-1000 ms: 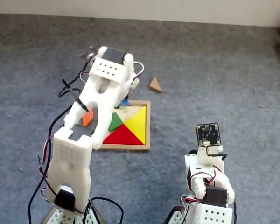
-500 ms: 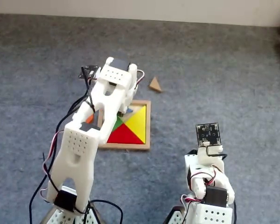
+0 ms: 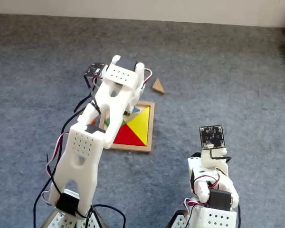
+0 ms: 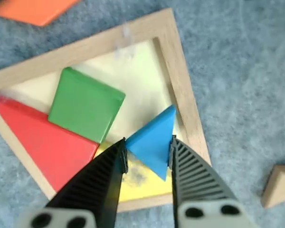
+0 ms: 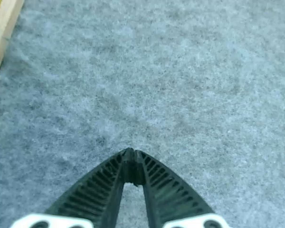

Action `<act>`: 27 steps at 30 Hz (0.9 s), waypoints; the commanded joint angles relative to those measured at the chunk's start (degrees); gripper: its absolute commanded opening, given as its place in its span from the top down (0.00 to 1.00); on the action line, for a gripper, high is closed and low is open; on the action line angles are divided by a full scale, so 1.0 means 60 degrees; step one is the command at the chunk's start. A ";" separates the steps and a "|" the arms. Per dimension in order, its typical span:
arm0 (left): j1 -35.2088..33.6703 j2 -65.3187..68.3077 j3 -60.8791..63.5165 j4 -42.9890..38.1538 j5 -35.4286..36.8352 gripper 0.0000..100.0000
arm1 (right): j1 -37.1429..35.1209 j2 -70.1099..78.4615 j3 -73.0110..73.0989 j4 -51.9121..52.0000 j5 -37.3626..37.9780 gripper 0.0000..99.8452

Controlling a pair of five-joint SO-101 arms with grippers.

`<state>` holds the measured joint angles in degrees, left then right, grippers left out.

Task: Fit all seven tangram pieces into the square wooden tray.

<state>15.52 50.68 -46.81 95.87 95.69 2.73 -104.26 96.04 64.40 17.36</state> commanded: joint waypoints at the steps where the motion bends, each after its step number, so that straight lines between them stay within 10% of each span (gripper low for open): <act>1: 0.0447 -0.0125 -0.0930 0.0645 0.0073 0.74 | 0.0110 -0.0110 0.1253 -0.0095 -0.0059 0.99; 7: 0.0505 -0.0125 -0.0960 0.0645 0.0103 0.50 | 0.0110 -0.0110 0.1253 -0.0095 -0.0059 0.99; 16: 0.0300 -0.0667 -0.0901 0.0835 -0.0132 0.47 | 0.0110 -0.0110 0.1253 -0.0095 -0.0059 0.99; 27: -0.0359 -0.4315 0.2689 0.0806 -0.5524 0.48 | 0.0110 -0.0110 0.1253 -0.0095 -0.0059 0.99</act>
<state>13.93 35.74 -38.73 100.18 73.10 2.73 -104.26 96.04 64.40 17.36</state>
